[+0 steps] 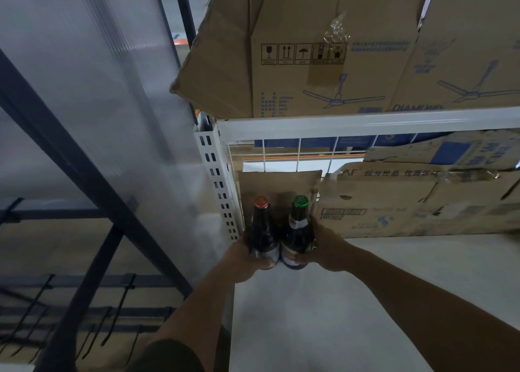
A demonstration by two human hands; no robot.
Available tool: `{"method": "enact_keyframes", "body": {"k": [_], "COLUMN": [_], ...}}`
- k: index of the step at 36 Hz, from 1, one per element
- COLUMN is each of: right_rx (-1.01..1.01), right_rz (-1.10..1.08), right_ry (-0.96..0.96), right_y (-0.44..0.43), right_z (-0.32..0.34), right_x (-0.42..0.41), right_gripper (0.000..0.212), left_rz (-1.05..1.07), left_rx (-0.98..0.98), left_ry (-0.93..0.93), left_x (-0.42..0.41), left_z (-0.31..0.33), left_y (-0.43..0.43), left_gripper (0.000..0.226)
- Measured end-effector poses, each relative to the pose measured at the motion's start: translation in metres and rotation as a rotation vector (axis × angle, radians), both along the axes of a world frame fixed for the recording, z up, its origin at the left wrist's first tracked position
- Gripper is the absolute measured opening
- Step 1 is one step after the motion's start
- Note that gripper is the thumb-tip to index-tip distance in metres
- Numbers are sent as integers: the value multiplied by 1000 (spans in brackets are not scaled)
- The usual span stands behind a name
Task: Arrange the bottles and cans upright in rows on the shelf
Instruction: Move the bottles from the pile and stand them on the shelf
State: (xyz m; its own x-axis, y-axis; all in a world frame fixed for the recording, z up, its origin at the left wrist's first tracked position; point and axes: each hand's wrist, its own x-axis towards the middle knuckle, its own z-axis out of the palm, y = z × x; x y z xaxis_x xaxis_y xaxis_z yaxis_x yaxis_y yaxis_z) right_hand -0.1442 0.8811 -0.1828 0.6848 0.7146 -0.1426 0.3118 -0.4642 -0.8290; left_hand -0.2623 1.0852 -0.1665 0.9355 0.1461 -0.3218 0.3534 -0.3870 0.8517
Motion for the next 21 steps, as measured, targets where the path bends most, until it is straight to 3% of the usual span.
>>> {"method": "enact_keyframes", "body": {"k": [11, 19, 21], "right_rx": [-26, -47, -122], "right_rz": [-44, -146, -173], "right_ry": [-9, 51, 79], "right_y": [-2, -2, -5], "right_z": [-2, -4, -3], "right_x": [-3, -17, -25], "right_gripper": [91, 69, 78], "left_rz": [3, 30, 20], "left_rx": [38, 40, 32], "left_ry": [15, 32, 57], "left_x": [1, 0, -2], "left_z": [-4, -2, 1], "left_y": [0, -6, -6], "left_gripper": [59, 59, 60]}}
